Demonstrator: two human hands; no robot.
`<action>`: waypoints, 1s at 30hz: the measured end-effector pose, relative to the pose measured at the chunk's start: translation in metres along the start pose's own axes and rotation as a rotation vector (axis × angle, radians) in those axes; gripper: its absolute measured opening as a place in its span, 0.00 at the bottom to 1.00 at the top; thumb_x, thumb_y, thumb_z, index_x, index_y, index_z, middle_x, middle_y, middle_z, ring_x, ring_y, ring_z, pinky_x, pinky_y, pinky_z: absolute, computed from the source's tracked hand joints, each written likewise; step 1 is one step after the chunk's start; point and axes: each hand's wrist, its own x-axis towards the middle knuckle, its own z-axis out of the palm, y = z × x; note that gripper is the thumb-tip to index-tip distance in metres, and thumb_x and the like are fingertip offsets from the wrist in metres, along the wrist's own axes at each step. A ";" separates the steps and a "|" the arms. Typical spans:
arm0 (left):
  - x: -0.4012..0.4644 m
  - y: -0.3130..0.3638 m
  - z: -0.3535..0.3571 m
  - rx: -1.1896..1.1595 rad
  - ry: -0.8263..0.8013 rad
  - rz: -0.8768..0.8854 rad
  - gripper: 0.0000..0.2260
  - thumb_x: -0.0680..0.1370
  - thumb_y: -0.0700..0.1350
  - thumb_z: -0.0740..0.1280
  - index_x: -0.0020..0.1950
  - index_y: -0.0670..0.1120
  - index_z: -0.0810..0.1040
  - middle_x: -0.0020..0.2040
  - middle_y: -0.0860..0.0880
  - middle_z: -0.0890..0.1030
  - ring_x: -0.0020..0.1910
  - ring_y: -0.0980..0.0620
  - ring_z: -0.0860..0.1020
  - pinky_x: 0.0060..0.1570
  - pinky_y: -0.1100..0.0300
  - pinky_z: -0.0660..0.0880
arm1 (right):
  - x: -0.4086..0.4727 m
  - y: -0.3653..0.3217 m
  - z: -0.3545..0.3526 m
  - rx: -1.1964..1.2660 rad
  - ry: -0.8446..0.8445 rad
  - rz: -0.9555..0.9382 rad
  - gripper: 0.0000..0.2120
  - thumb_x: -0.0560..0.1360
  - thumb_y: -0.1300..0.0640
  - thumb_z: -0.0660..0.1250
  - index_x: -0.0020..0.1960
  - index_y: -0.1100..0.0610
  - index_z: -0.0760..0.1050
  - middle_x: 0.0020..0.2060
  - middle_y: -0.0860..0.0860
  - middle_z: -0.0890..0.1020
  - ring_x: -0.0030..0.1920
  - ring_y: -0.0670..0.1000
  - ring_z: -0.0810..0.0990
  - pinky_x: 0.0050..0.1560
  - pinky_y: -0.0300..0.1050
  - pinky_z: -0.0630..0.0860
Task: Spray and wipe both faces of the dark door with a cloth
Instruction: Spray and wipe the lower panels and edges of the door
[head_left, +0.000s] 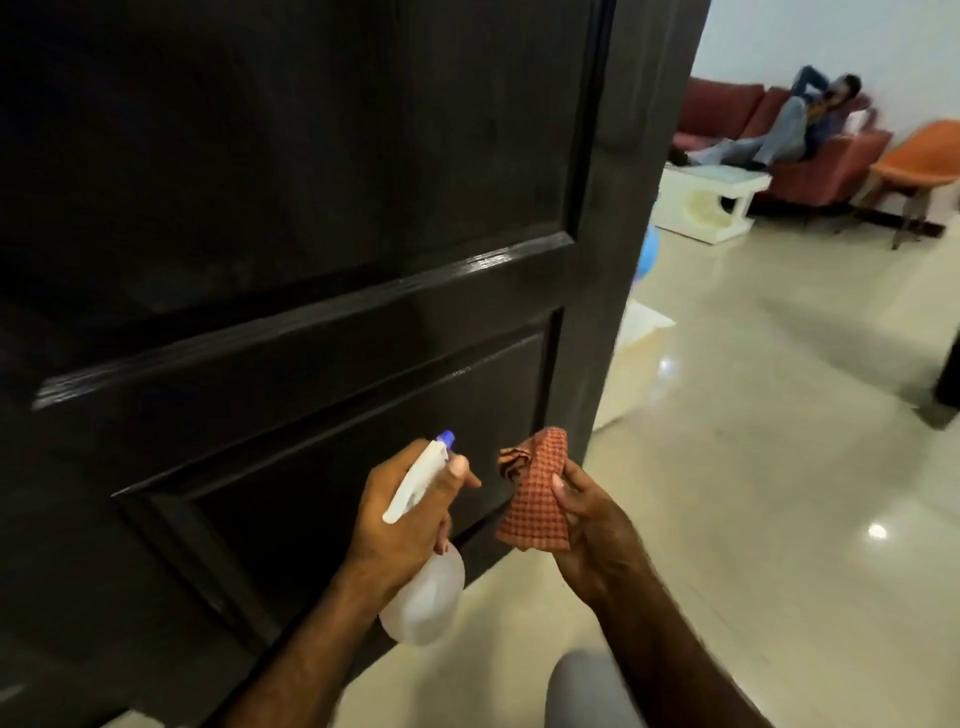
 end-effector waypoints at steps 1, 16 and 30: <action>-0.007 0.008 0.002 -0.010 0.040 -0.024 0.09 0.82 0.50 0.70 0.48 0.46 0.83 0.41 0.36 0.84 0.24 0.32 0.74 0.23 0.45 0.73 | 0.001 -0.007 0.001 -0.013 -0.032 0.017 0.26 0.77 0.61 0.72 0.75 0.56 0.75 0.65 0.61 0.84 0.64 0.64 0.83 0.63 0.65 0.80; -0.026 0.225 -0.047 -0.096 -0.074 -0.279 0.10 0.79 0.50 0.72 0.44 0.45 0.83 0.49 0.40 0.88 0.21 0.45 0.73 0.28 0.58 0.69 | -0.099 -0.133 0.115 0.249 0.150 0.248 0.25 0.76 0.59 0.67 0.72 0.63 0.76 0.61 0.65 0.84 0.58 0.69 0.82 0.70 0.78 0.69; -0.079 0.299 -0.215 -0.052 -0.183 -0.512 0.04 0.77 0.47 0.72 0.44 0.48 0.83 0.34 0.42 0.80 0.25 0.52 0.73 0.27 0.61 0.69 | -0.230 -0.091 0.310 0.008 0.107 0.363 0.26 0.81 0.53 0.61 0.76 0.62 0.74 0.68 0.67 0.81 0.63 0.68 0.83 0.56 0.66 0.85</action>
